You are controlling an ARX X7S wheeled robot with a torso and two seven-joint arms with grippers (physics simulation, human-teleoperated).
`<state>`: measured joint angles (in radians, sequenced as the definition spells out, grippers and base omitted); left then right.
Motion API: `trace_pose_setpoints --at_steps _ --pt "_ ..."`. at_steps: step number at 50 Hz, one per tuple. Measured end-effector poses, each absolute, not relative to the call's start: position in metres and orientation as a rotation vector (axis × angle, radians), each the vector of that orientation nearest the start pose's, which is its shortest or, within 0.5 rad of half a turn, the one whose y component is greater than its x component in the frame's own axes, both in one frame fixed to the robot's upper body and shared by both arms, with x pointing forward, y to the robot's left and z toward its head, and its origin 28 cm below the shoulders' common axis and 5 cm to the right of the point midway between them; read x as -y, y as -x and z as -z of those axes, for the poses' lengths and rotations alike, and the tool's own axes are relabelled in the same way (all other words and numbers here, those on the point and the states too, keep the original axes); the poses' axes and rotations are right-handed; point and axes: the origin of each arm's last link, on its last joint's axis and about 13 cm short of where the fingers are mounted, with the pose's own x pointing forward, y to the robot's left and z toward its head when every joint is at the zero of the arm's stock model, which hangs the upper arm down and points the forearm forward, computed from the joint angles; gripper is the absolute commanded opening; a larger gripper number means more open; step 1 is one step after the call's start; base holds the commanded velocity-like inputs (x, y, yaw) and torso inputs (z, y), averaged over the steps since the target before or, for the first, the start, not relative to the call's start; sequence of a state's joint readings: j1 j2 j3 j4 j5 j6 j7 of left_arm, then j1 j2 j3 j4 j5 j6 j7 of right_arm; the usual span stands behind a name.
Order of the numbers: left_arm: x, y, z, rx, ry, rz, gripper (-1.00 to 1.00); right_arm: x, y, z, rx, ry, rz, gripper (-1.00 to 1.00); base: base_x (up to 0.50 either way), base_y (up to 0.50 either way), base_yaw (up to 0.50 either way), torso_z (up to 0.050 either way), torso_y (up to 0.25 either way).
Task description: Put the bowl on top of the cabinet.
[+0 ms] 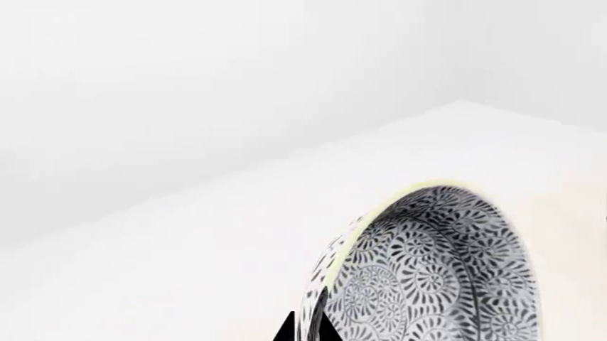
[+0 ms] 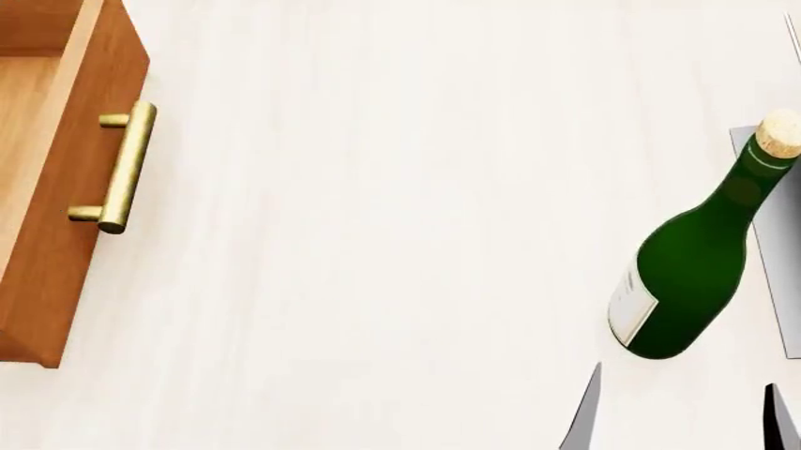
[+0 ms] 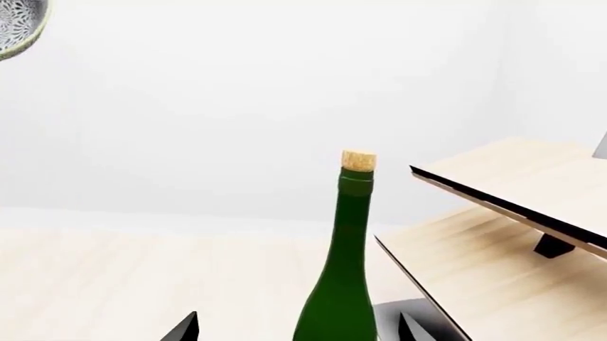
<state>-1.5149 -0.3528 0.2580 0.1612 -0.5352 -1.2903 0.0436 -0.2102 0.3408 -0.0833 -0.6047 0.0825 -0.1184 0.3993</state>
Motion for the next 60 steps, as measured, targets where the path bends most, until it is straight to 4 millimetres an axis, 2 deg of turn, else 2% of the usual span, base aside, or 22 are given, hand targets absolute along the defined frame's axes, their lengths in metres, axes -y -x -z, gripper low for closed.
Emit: trace_pose_setpoints --at_steps 11,20,36,50,60 --pt "-0.268 -0.297 -0.452 0.313 -0.014 0.086 -1.00 0.124 -0.159 -0.112 0.510 0.090 0.151 1.00 0.00 0.00 0.00 0.000 0.000" --pt "-0.295 -0.296 -0.473 0.338 0.171 -0.037 -1.00 0.124 -0.158 -0.112 0.510 0.090 0.151 1.00 0.00 0.00 0.00 0.000 0.000" --pt "-0.340 -0.294 -0.485 0.349 0.434 -0.225 -1.00 0.124 -0.158 -0.112 0.509 0.091 0.152 1.00 0.00 0.00 0.00 -0.017 0.240" --pt "-0.369 -0.278 -0.485 0.367 0.573 -0.353 -1.00 0.125 -0.159 -0.112 0.509 0.089 0.153 1.00 0.00 0.00 0.00 -0.017 0.250" --pt "-0.386 -0.269 -0.480 0.379 0.618 -0.438 -1.00 0.125 -0.159 -0.113 0.509 0.088 0.155 1.00 0.00 0.00 0.00 0.000 0.000"
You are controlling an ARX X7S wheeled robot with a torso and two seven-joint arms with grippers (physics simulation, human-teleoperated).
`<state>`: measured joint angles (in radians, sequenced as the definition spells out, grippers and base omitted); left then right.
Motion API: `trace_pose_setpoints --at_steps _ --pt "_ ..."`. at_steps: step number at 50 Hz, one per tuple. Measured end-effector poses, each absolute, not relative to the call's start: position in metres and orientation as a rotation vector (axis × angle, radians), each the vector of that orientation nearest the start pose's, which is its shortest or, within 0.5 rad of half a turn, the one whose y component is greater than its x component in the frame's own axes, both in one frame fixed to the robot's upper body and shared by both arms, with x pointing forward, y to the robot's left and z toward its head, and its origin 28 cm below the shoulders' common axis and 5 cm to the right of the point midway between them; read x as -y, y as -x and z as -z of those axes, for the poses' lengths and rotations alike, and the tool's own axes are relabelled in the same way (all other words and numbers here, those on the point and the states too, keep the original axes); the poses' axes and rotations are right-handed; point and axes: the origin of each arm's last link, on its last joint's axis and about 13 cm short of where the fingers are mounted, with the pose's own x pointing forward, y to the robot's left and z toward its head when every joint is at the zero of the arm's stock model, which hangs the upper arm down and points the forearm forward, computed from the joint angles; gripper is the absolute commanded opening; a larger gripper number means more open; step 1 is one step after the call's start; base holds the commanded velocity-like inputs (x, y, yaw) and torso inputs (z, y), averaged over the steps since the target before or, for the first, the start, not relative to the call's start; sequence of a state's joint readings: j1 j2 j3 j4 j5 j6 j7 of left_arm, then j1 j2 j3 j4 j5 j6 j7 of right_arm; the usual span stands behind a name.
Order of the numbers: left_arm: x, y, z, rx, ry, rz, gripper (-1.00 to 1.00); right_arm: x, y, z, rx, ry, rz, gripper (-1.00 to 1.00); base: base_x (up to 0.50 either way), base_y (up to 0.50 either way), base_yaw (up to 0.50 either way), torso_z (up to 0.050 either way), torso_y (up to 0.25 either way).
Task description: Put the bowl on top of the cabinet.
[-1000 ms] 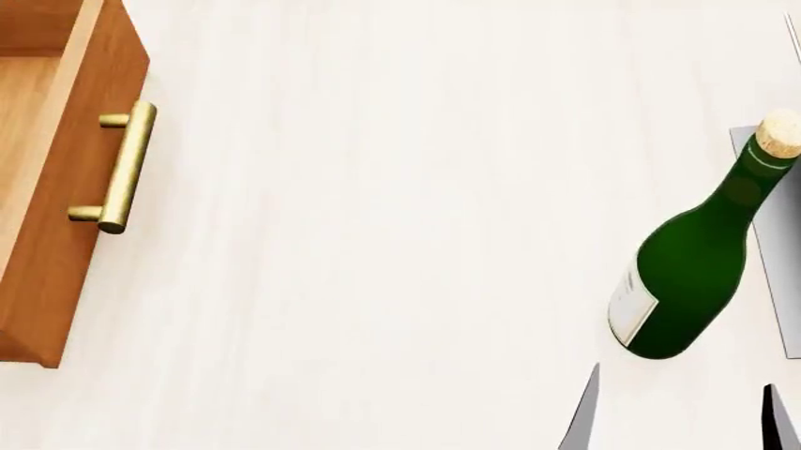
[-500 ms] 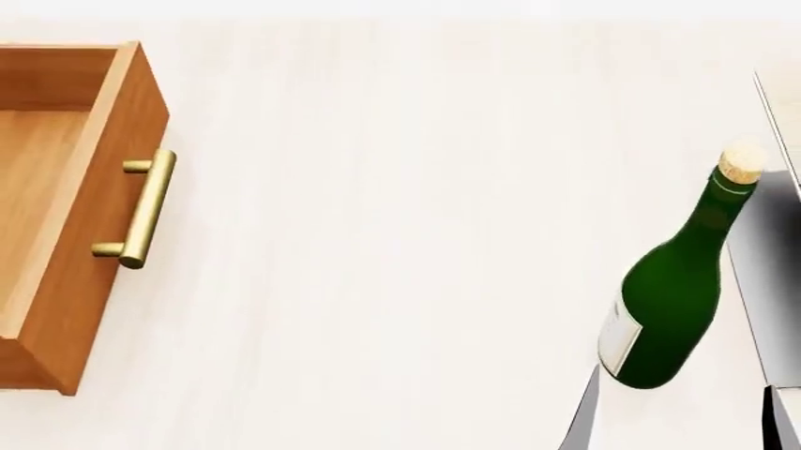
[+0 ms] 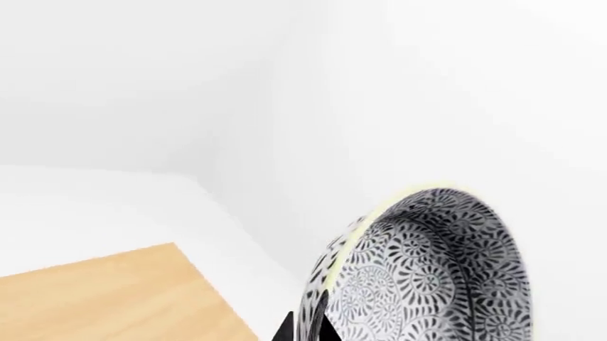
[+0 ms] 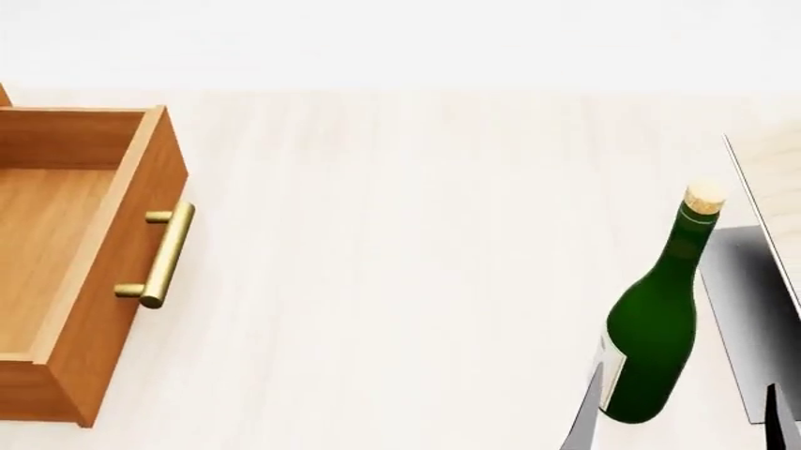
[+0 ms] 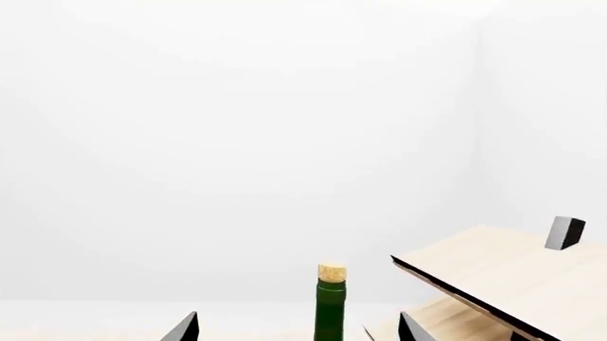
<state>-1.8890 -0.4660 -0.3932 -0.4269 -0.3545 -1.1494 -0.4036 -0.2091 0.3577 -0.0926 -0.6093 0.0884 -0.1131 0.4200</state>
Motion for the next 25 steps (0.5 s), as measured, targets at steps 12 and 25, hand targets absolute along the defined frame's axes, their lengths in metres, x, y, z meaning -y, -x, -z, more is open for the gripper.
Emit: trace_pose_setpoints --at_steps 12,25 --pt "-0.404 -0.270 -0.468 0.320 0.772 -0.539 -1.00 0.125 -0.159 -0.112 0.509 0.091 0.156 1.00 0.00 0.00 0.00 0.000 0.000" --pt "-0.427 -0.270 -0.447 0.204 0.981 -0.578 -1.00 0.125 -0.160 -0.111 0.507 0.097 0.156 1.00 0.00 0.00 0.00 0.000 0.000"
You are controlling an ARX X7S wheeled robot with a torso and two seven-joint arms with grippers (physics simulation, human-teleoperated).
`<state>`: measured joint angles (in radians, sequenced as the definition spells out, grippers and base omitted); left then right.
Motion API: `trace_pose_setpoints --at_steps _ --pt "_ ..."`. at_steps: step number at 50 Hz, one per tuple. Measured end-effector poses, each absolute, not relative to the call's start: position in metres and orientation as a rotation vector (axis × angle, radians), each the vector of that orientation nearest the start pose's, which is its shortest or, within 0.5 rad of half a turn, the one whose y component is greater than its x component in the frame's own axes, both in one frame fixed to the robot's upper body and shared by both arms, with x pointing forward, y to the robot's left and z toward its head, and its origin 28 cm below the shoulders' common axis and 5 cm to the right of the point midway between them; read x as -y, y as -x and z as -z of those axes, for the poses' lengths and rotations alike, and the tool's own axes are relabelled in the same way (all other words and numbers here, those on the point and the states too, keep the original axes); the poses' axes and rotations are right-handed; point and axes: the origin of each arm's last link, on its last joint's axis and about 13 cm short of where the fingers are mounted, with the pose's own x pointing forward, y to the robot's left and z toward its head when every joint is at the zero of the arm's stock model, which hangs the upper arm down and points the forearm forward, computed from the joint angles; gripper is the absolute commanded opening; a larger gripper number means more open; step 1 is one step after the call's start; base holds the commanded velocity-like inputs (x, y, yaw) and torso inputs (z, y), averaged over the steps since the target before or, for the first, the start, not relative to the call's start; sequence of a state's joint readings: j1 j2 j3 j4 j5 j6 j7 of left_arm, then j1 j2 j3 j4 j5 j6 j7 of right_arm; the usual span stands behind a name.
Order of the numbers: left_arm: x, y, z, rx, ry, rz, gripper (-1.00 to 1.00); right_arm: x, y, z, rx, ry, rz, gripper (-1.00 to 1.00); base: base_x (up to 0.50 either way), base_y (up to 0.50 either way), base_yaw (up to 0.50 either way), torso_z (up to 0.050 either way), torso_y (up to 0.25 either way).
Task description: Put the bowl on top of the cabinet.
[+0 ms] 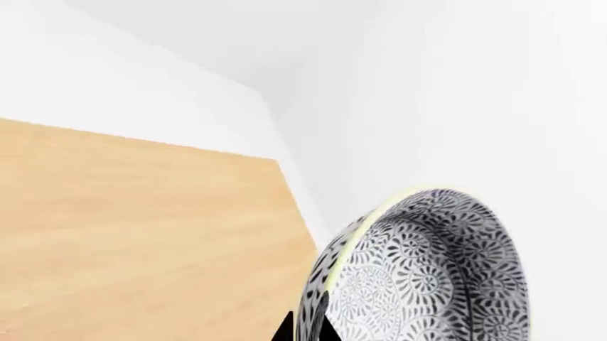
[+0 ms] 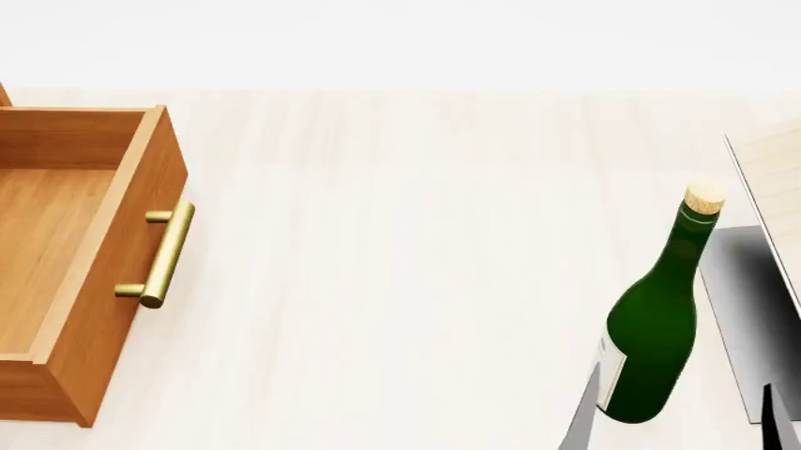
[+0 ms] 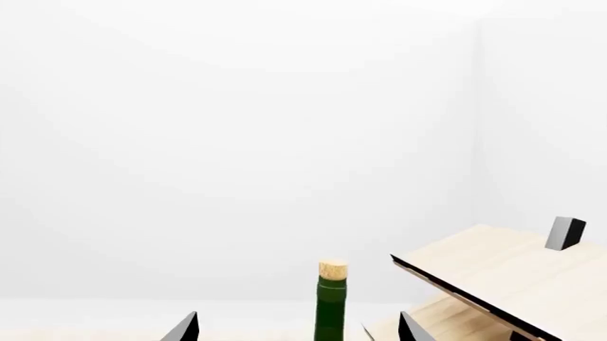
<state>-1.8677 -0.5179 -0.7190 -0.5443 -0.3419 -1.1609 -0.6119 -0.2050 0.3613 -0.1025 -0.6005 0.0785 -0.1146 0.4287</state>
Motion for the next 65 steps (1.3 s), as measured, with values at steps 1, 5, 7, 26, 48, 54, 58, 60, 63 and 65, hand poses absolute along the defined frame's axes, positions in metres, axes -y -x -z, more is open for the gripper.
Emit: trace_pose_setpoints --at_steps 1,5,7,26,48,54,58,60,63,65 --pt "-0.428 -0.270 -0.446 0.198 0.991 -0.578 -1.00 0.125 -0.160 -0.111 0.507 0.097 0.156 1.00 0.00 0.00 0.00 0.000 0.000" --pt "-0.430 -0.272 -0.442 0.175 1.026 -0.579 -1.00 0.124 -0.160 -0.111 0.506 0.098 0.155 1.00 0.00 0.00 0.00 0.000 0.000" --pt "-0.431 -0.273 -0.440 0.162 1.044 -0.586 -1.00 0.124 -0.160 -0.111 0.506 0.099 0.155 1.00 0.00 0.00 0.00 0.000 0.000" --pt "-0.437 -0.282 -0.424 0.048 1.127 -0.707 -1.00 0.124 -0.159 -0.111 0.506 0.101 0.153 1.00 0.00 0.00 0.00 0.000 0.000" --pt "-0.443 -0.290 -0.406 -0.020 1.134 -0.855 1.00 0.124 -0.160 -0.110 0.506 0.103 0.150 1.00 0.00 0.00 0.00 0.000 0.000" --pt "-0.441 -0.292 -0.408 -0.012 1.114 -0.846 1.00 0.124 -0.160 -0.110 0.506 0.102 0.150 1.00 0.00 0.00 0.00 0.000 0.000" --pt "-0.439 -0.292 -0.410 -0.005 1.097 -0.839 1.00 0.124 -0.160 -0.111 0.506 0.102 0.150 1.00 0.00 0.00 0.00 0.000 0.000" --pt "-0.438 -0.293 -0.410 -0.002 1.090 -0.836 1.00 0.124 -0.160 -0.111 0.506 0.102 0.150 1.00 0.00 0.00 0.00 0.000 0.000" --pt "-0.437 -0.294 -0.411 0.001 1.079 -0.834 1.00 0.124 -0.160 -0.111 0.506 0.102 0.151 1.00 0.00 0.00 0.00 0.000 0.000" --pt "-0.436 -0.294 -0.412 0.002 1.073 -0.832 1.00 0.124 -0.160 -0.111 0.506 0.101 0.151 1.00 0.00 0.00 0.00 0.000 0.000"
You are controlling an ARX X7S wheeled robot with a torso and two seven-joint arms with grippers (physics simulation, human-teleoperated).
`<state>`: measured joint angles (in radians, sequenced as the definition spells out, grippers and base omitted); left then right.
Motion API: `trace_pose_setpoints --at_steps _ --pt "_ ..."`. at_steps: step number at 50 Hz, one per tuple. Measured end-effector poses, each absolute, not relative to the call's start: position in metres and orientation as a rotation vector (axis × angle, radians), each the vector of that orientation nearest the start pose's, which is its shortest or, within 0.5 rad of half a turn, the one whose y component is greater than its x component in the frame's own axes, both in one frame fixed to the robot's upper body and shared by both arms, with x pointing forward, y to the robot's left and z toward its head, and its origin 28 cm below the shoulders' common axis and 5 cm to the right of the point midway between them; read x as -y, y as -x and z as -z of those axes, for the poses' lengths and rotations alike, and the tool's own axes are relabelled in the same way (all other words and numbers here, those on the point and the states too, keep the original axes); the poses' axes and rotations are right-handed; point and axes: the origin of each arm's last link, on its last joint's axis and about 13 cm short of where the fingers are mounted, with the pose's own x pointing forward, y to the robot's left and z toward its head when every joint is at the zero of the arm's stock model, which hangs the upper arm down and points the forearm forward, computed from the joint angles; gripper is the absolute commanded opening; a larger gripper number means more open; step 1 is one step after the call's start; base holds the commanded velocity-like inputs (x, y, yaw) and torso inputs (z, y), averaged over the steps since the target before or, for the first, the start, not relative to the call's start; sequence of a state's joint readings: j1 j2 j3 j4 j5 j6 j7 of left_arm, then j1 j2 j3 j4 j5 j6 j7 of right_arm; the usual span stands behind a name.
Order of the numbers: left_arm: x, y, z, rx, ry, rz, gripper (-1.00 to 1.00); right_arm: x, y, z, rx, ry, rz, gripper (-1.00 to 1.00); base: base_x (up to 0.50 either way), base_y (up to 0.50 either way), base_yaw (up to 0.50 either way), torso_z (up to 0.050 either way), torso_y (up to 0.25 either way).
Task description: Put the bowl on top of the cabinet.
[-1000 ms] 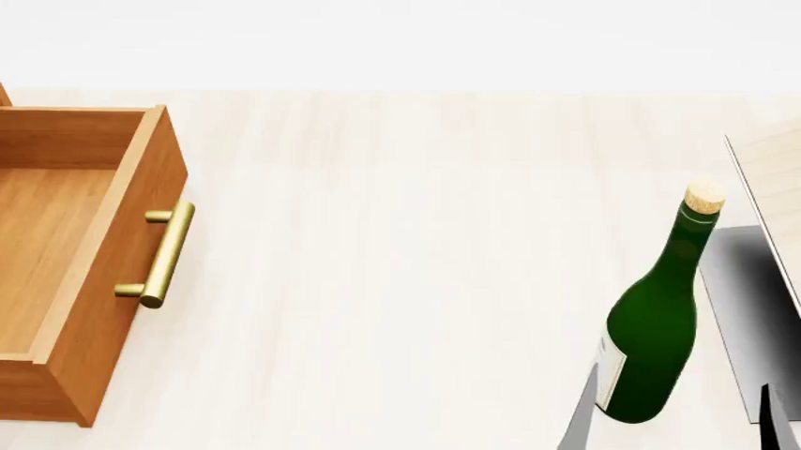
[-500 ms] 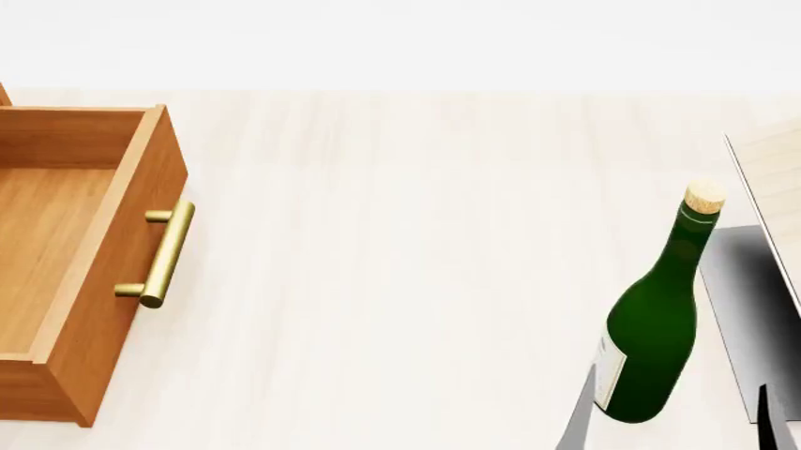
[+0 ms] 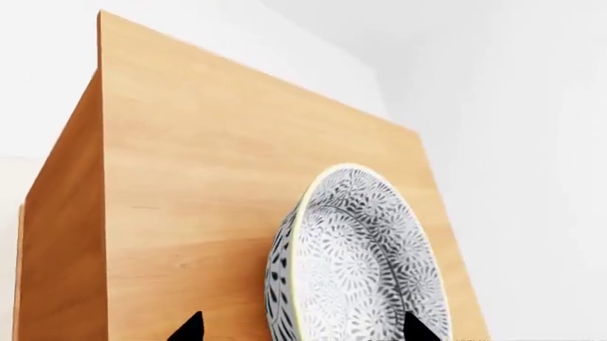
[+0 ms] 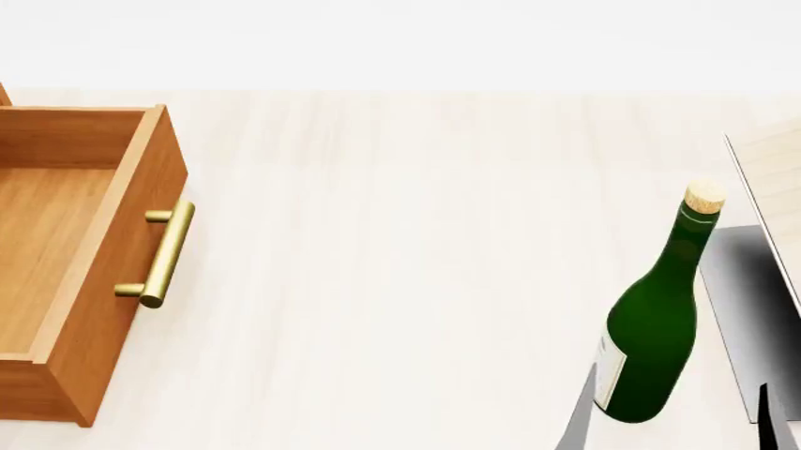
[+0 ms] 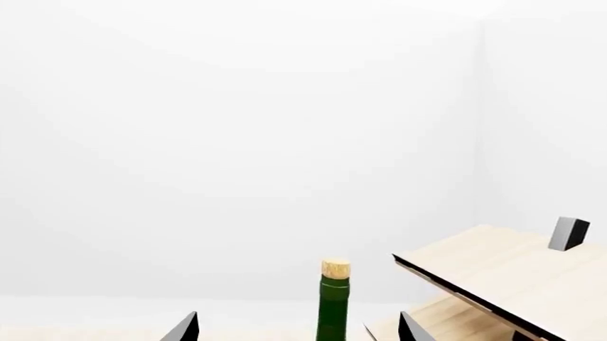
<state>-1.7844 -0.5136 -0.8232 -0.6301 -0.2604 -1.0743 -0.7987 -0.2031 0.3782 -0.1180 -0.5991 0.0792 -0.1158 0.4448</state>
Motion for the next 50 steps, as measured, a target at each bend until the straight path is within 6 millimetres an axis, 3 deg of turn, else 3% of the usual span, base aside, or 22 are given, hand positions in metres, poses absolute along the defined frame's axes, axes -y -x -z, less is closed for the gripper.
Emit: trace_pose_setpoints --at_steps 15,25,31,41,50 --pt "-0.418 -0.285 -0.411 0.062 1.026 -0.743 1.00 0.124 -0.159 -0.111 0.507 0.101 0.150 1.00 0.00 0.00 0.00 0.000 0.000" --pt "-0.388 -0.254 -0.387 0.236 0.910 -0.632 1.00 0.125 -0.158 -0.113 0.518 0.101 0.161 1.00 0.00 0.00 0.00 0.000 0.000" --pt "-0.366 -0.234 -0.355 0.415 0.800 -0.622 1.00 0.127 -0.156 -0.116 0.544 0.098 0.185 1.00 0.00 0.00 0.00 0.000 0.000" --pt "-0.324 -0.222 -0.276 0.683 0.589 -0.652 1.00 0.132 -0.152 -0.123 0.607 0.090 0.233 1.00 0.00 0.00 0.00 0.000 0.000" --pt "-0.291 -0.196 -0.220 0.875 0.442 -0.558 1.00 0.134 -0.144 -0.129 0.694 0.080 0.271 1.00 0.00 0.00 0.00 0.000 0.000"
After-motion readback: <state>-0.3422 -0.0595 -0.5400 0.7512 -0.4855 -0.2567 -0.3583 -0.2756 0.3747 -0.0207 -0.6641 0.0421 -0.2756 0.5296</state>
